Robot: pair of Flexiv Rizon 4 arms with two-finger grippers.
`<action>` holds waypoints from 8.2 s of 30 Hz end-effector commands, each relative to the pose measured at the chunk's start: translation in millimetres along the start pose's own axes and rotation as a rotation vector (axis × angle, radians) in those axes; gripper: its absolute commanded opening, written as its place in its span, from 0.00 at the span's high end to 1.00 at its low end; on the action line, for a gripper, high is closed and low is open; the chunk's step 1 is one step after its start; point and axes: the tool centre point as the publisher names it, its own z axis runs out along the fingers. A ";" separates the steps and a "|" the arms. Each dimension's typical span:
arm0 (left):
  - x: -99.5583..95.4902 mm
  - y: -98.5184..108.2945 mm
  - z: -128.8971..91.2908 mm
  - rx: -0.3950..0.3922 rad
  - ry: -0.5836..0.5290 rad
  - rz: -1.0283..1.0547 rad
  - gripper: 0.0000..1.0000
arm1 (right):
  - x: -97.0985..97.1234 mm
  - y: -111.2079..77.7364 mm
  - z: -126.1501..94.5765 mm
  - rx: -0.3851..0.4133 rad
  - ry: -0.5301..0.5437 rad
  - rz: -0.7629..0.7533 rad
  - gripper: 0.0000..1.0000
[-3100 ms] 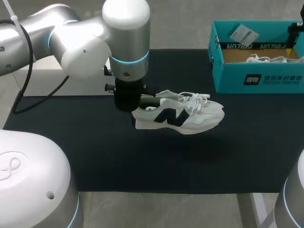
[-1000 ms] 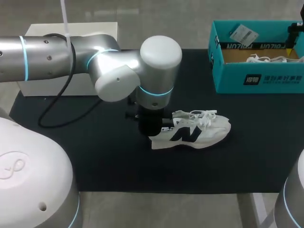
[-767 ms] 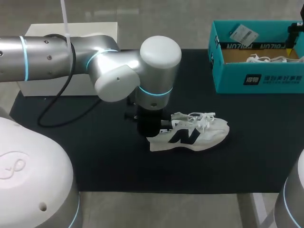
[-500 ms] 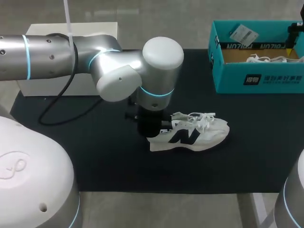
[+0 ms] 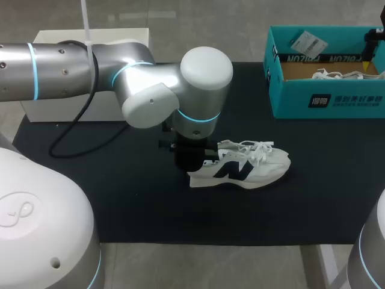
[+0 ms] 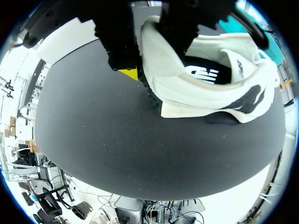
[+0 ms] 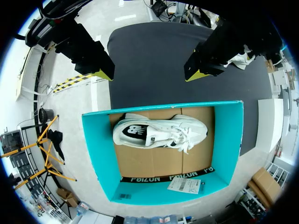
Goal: Take the shoe out of the shoebox, open the shoe tongue, remove and reinsert the insole, then place the shoe into the shoebox
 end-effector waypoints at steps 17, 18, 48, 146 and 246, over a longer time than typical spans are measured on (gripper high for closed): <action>4.4 -6.9 -0.2 0.025 0.015 0.007 0.38 | 0.1 -0.7 -0.2 -0.002 0.000 0.001 0.00; 4.6 -6.2 -2.6 0.025 0.013 0.007 0.00 | 0.1 -0.7 -0.2 -0.002 0.000 0.001 0.00; 11.2 23.0 -95.0 0.401 -0.730 -0.651 0.00 | 0.1 -0.7 -0.2 -0.002 0.000 0.001 0.00; 19.9 -1.6 18.6 1.124 -0.835 -1.495 0.00 | 0.1 -0.7 -0.2 -0.002 0.000 0.001 0.00; -36.7 -19.8 43.6 1.201 -0.739 -1.393 1.00 | 0.1 -0.7 -0.2 -0.002 0.000 0.001 0.00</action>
